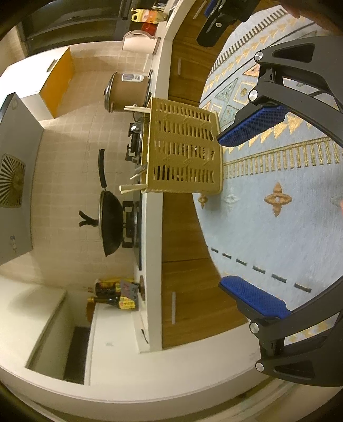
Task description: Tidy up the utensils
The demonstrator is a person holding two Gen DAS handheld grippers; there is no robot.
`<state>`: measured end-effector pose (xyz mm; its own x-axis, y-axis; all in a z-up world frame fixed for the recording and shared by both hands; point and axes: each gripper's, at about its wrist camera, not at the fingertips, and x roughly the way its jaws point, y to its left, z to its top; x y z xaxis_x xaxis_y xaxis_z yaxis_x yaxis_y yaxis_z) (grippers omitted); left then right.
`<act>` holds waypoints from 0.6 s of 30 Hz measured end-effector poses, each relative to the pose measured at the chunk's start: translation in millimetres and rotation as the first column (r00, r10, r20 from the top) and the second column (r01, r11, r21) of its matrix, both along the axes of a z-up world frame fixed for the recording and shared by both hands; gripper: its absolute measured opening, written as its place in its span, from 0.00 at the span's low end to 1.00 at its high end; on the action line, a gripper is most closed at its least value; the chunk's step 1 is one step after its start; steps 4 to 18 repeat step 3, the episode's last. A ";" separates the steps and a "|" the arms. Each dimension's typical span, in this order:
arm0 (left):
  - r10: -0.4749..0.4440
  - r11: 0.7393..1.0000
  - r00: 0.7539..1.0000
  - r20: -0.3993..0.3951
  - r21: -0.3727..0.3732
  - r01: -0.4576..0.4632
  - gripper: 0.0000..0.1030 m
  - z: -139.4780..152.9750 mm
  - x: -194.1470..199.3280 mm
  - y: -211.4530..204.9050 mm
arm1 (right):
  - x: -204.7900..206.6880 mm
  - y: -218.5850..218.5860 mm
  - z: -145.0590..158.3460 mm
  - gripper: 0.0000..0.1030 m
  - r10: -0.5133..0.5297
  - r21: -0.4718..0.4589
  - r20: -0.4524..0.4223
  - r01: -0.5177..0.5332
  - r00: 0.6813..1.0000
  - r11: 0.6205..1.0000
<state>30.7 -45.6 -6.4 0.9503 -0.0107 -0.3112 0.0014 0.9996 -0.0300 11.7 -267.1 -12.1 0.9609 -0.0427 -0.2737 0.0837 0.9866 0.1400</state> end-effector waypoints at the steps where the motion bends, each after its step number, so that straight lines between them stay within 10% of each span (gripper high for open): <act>1: 0.000 1.000 1.000 -0.004 -0.002 0.000 0.93 -0.1 0.9 0.4 | 0.1 0.2 -0.1 0.92 -0.001 -0.001 0.000 0.001 1.000 1.000; 18: 0.005 1.000 1.000 -0.003 0.001 -0.005 0.93 -0.4 0.2 0.2 | -0.2 0.1 0.0 0.92 0.000 -0.002 0.000 0.000 1.000 1.000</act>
